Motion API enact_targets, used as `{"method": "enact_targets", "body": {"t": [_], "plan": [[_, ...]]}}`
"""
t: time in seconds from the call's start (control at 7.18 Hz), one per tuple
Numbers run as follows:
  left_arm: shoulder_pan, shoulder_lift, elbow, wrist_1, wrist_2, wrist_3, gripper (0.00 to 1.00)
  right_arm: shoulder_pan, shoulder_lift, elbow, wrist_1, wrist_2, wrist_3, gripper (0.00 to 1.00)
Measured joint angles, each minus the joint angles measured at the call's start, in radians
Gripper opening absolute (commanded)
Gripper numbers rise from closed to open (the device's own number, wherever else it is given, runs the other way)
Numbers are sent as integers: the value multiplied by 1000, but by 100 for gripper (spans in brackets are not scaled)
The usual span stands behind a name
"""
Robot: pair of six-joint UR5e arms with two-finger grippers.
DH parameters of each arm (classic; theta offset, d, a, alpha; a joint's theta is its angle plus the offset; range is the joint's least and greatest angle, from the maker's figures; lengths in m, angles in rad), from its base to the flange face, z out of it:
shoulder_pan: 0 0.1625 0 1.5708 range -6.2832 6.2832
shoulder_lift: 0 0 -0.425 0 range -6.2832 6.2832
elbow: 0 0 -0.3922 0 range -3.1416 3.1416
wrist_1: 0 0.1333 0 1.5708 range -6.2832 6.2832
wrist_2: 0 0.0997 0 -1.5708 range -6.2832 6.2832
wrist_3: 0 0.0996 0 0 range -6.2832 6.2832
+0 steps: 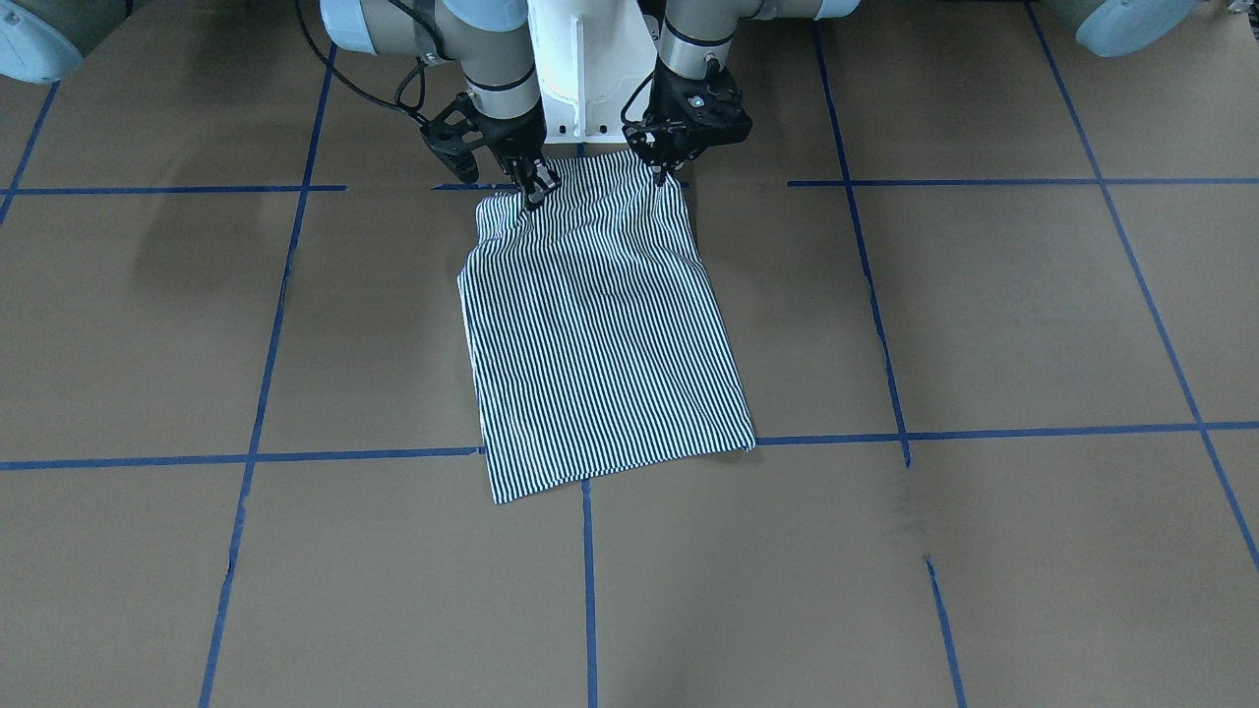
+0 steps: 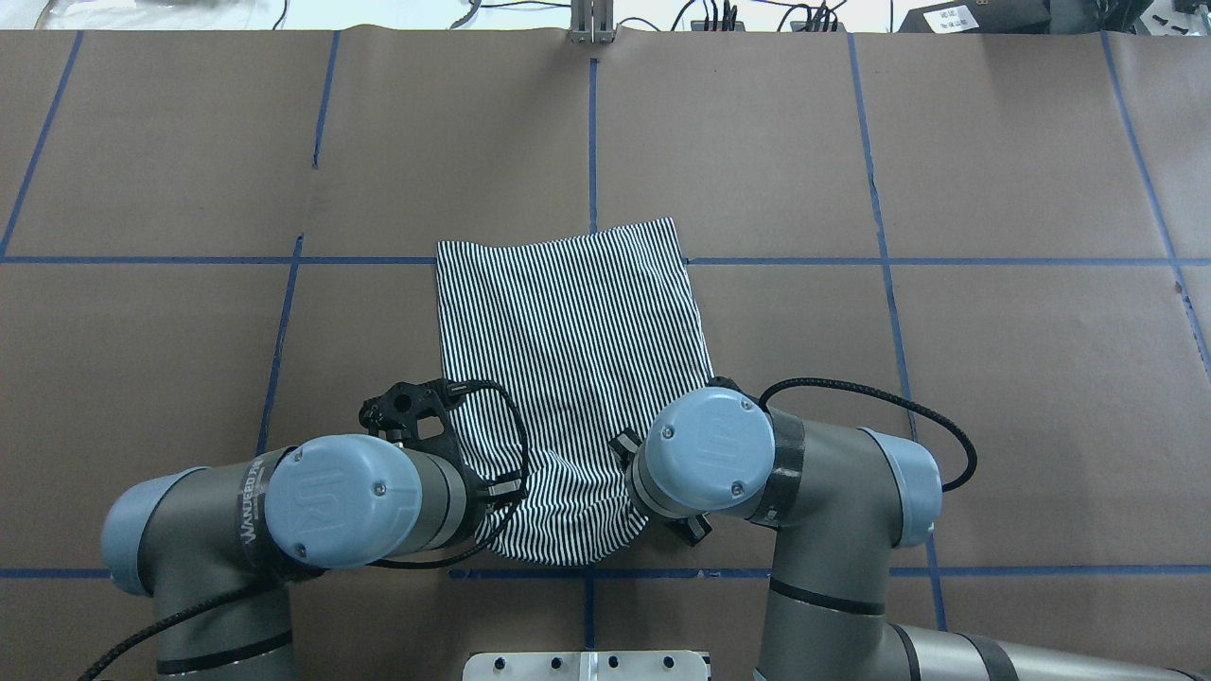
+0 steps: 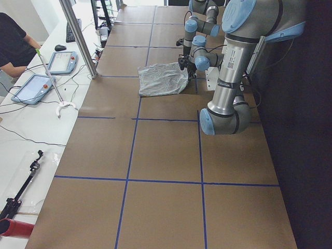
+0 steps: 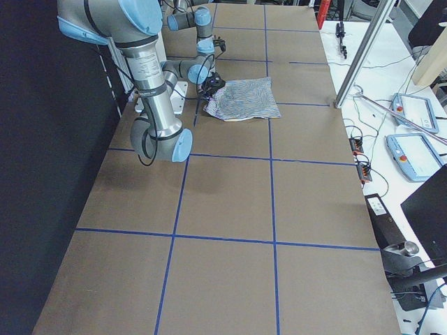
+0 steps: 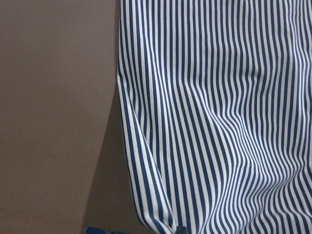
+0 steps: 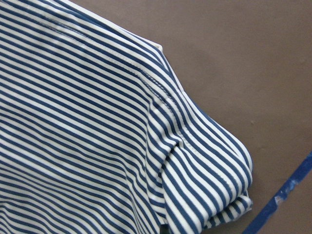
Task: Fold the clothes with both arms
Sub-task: 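Lift the near edge with both grippers and fold it away from the robot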
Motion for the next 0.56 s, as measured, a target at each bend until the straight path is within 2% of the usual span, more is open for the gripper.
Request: {"method": "enact_targets", "body": {"t": [0.28,0.56], "plan": [[-37,-2,6,0,0,6,0,70,48,-14,0,-8,-94,0],[-67,-6,9,-7,-1,3,0,135,82,-97,33,-10,-182,0]]}}
